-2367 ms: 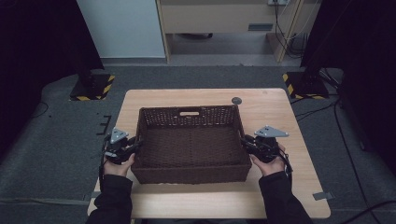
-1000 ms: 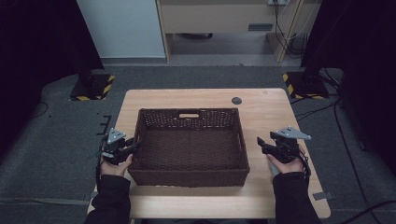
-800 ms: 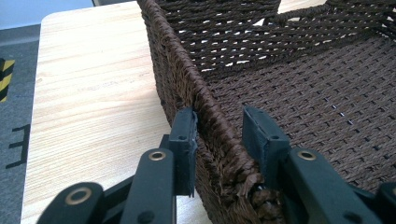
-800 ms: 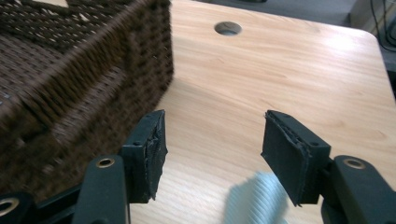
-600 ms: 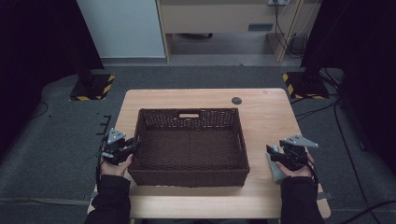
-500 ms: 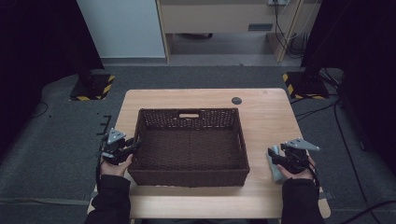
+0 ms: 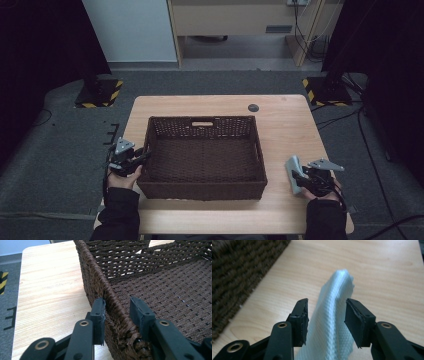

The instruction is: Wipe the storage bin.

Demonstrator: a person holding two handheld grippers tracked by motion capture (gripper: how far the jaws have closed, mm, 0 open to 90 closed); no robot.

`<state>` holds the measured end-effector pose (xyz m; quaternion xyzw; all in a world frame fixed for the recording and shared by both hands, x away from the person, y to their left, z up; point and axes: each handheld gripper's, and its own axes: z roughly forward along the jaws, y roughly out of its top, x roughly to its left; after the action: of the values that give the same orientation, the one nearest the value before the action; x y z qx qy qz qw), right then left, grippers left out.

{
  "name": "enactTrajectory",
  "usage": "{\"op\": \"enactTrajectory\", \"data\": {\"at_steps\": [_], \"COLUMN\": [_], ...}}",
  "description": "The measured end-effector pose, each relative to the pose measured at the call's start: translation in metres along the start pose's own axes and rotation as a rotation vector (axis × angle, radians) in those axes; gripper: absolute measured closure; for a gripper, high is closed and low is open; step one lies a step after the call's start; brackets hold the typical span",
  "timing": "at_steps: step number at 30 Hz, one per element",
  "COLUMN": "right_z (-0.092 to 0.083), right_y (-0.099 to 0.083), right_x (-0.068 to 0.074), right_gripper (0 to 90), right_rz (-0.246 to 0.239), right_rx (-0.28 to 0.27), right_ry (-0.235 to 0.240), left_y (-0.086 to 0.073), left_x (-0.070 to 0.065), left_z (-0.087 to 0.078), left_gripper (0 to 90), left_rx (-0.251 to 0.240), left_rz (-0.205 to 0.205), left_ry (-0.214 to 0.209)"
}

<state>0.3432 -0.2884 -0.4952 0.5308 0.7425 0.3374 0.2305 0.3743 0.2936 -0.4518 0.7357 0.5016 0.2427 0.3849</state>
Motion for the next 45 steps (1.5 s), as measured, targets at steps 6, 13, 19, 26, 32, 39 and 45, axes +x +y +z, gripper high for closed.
{"op": "enactTrajectory", "data": {"at_steps": [6, 13, 19, 26, 32, 39, 45], "right_z": [0.006, 0.006, -0.001, -0.01, -0.007, -0.002, 0.006], "right_y": [-0.004, -0.002, 0.006, 0.023, 0.036, 0.051, 0.065], "right_x": [-0.001, 0.0, 0.003, 0.007, 0.008, 0.01, 0.011], "right_gripper": [68.6, 82.7, 82.8, 82.4, 82.2, 82.3, 82.4], "right_rz": [-0.018, -0.016, -0.018, -0.029, -0.024, -0.041, -0.041], "right_rx": [0.057, 0.097, 0.031, -0.081, -0.13, -0.182, -0.208], "right_ry": [0.012, 0.022, 0.039, 0.083, 0.099, 0.109, 0.119], "left_y": [0.0, 0.0, -0.001, 0.0, 0.001, 0.001, 0.001], "left_x": [0.0, 0.0, 0.001, 0.0, -0.004, -0.012, -0.017], "left_z": [0.0, 0.0, 0.001, 0.001, 0.002, 0.002, 0.003], "left_gripper": [65.2, 65.4, 66.1, 67.2, 67.2, 67.2, 67.0], "left_rx": [0.0, -0.001, -0.01, -0.008, -0.003, -0.004, -0.001], "left_rz": [-0.002, -0.004, -0.007, 0.002, 0.021, 0.03, 0.039], "left_ry": [-0.003, -0.007, -0.023, -0.023, -0.029, -0.032, -0.043]}}
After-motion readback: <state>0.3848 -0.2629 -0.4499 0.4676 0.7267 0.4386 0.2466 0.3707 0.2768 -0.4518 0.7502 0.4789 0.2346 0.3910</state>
